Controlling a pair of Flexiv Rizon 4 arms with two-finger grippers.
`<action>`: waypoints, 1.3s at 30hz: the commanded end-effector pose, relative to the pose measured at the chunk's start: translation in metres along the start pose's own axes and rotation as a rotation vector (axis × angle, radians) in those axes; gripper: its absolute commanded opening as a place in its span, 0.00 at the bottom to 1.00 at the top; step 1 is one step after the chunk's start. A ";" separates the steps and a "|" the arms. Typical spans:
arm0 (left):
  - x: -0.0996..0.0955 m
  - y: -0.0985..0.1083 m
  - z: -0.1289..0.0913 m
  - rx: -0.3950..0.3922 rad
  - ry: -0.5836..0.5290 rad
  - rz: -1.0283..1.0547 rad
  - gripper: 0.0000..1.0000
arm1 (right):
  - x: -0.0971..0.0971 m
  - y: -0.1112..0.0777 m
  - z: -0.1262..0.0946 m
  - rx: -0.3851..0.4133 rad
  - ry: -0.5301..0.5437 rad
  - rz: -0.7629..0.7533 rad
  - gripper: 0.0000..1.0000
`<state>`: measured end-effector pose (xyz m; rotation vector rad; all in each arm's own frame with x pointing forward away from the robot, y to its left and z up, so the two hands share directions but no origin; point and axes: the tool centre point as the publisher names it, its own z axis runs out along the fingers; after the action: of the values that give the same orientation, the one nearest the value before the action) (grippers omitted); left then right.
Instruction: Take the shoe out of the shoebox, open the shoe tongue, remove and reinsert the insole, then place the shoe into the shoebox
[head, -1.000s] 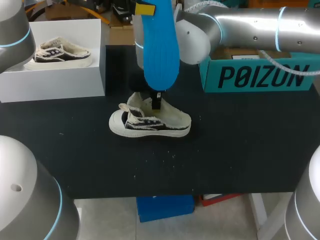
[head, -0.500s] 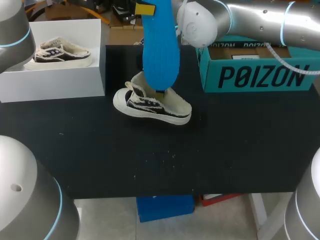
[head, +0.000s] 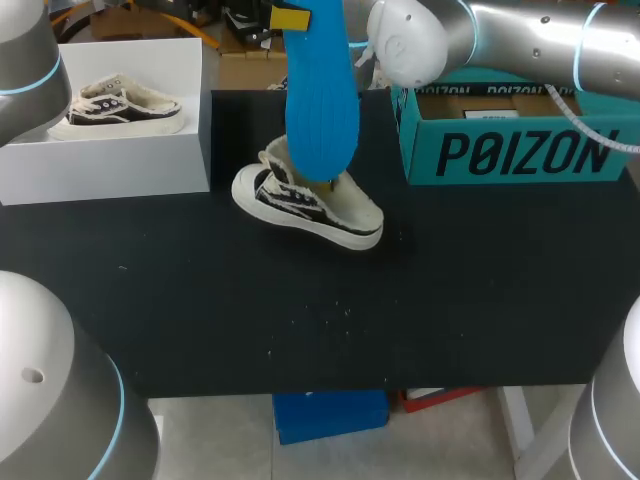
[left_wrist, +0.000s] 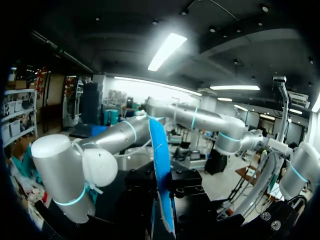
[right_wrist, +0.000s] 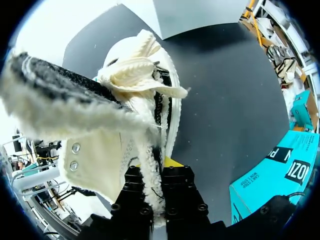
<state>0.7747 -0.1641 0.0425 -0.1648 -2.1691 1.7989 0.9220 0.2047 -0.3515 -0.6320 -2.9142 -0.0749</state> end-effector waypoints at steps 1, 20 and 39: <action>0.000 0.000 0.000 -0.003 0.000 -0.001 0.00 | 0.001 0.000 -0.002 0.001 0.000 0.001 0.00; 0.000 0.000 0.000 -0.003 0.000 -0.001 0.00 | -0.036 -0.026 -0.004 -0.093 0.100 0.837 0.00; 0.000 0.000 0.000 -0.003 0.000 -0.001 0.00 | -0.041 -0.036 0.002 -0.178 -0.126 1.391 0.00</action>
<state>0.7748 -0.1641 0.0425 -0.1649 -2.1691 1.7989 0.9554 0.1559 -0.3658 -2.1641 -2.0745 -0.0560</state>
